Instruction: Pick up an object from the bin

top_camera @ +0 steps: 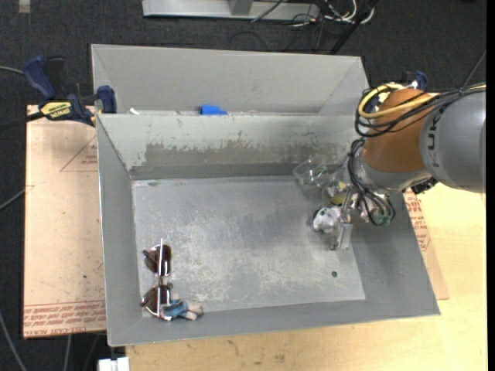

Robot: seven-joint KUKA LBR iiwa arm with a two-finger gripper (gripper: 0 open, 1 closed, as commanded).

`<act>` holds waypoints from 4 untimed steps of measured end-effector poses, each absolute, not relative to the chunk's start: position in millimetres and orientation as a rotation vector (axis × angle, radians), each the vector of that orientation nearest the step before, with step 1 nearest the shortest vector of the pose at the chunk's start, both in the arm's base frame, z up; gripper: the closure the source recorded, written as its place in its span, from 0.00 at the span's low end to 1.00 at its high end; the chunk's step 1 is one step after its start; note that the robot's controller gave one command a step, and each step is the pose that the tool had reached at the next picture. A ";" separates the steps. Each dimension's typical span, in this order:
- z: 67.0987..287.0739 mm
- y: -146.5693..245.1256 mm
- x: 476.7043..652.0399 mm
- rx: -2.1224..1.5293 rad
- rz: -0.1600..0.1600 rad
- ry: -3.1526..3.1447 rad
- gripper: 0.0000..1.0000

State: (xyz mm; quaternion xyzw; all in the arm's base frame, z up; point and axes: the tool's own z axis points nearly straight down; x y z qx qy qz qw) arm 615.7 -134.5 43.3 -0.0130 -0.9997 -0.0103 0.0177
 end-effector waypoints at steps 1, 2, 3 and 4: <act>87.9 -135.9 610.6 -0.073 0.000 -3.150 0.00; 69.1 -147.4 602.2 -0.029 -0.001 -3.142 0.00; 70.2 -144.0 609.5 -0.155 -0.002 -3.142 1.00; 70.2 -143.6 610.0 -0.163 -0.002 -3.141 1.00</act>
Offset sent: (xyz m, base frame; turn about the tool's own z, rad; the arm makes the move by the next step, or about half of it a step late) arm -0.0136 -0.0128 0.0267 -0.0095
